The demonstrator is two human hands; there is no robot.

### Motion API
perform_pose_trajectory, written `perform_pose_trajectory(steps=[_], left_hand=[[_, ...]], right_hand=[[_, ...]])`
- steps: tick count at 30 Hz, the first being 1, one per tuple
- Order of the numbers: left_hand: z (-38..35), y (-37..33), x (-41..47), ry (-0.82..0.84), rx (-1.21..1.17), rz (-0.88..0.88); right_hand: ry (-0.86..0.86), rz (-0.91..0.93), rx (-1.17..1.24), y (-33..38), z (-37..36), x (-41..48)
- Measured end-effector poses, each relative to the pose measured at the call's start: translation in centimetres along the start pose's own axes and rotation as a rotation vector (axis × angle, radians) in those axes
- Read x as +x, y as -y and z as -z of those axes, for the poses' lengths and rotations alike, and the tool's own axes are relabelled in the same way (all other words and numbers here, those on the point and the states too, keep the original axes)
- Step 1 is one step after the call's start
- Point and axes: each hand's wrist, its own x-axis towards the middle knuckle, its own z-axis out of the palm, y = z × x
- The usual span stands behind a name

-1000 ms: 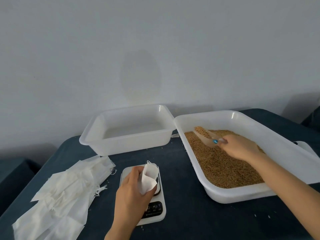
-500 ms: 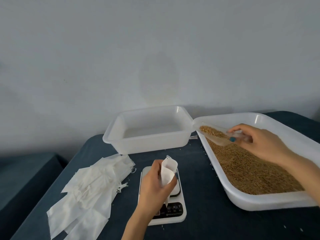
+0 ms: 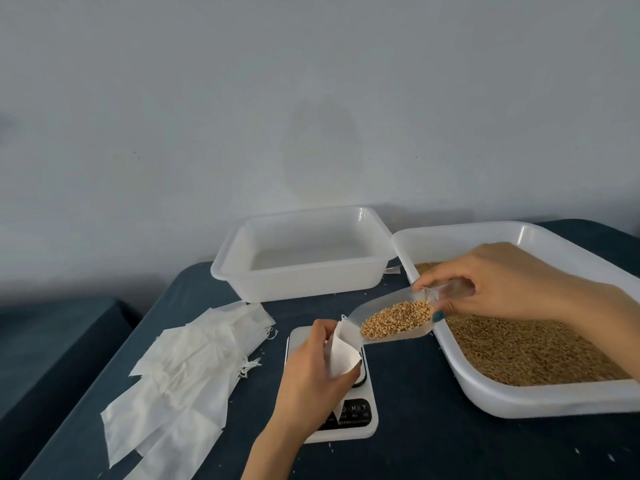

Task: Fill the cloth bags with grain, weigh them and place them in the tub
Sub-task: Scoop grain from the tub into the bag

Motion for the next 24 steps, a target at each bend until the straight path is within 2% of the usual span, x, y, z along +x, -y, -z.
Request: perform_pose_trajectory(steps=[8, 24], left_hand=[[-0.3, -0.1, -0.1, 0.033, 0.079, -0.045], [-0.4, -0.6, -0.2, 0.063, 0.054, -0.075]], right_hand=[[-0.004, 0.163, -0.302, 2.1, 2.2, 1.9], [0.004, 0.236, -0.406, 2.9, 4.1, 2.4]])
